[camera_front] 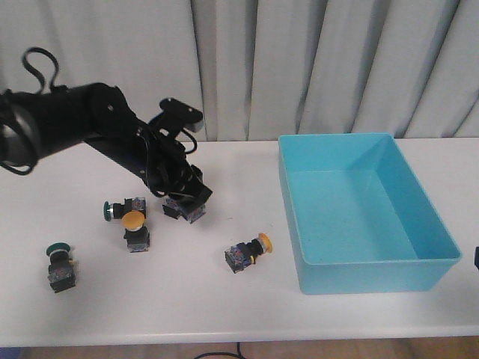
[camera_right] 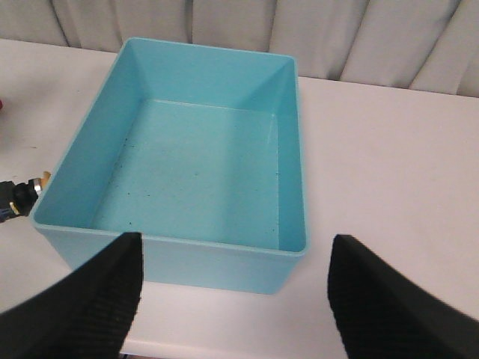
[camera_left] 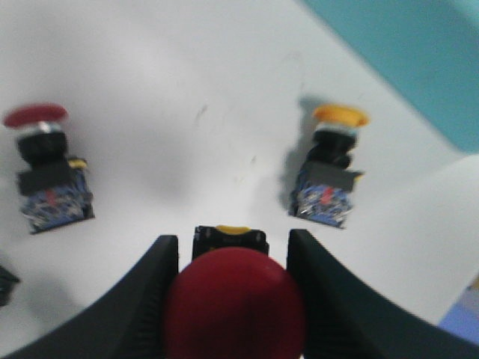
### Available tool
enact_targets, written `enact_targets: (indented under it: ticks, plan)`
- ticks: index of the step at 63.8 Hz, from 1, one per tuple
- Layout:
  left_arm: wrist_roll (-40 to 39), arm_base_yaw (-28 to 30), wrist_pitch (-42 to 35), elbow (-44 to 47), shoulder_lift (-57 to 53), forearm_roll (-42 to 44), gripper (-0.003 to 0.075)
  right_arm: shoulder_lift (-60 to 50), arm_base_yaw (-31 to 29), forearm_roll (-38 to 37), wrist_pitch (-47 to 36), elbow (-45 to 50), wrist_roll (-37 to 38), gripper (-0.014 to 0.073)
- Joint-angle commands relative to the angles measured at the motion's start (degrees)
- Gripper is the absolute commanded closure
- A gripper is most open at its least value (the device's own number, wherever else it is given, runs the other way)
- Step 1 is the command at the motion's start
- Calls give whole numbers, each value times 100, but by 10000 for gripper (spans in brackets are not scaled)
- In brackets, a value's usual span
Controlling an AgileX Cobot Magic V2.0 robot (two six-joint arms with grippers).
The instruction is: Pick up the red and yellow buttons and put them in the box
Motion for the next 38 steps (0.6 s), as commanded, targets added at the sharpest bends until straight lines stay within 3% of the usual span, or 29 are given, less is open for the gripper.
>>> enact_targets:
  ticks: [1,13,26,31,38]
  plan:
    - [-90,-3,-163,122,-943,-277,532,42,-18,347,-299,-196,-542,85]
    - [-69,-3,-401,1228,-2018,-453,532,226,-11,1510,-65,-208,-2445,85]
    - [488,-3,-377,1936,-2492,-1824,532,1006,1,3899,420,-213,-5039,129]
    - [996,-3,-144,2067,-2507,-2544,532,1313,1,4541,614,-225,-5641,155]
    - [1477,-3,73,2199,-2501,-3390,532,1740,93,4754,835,-451,-5858,154]
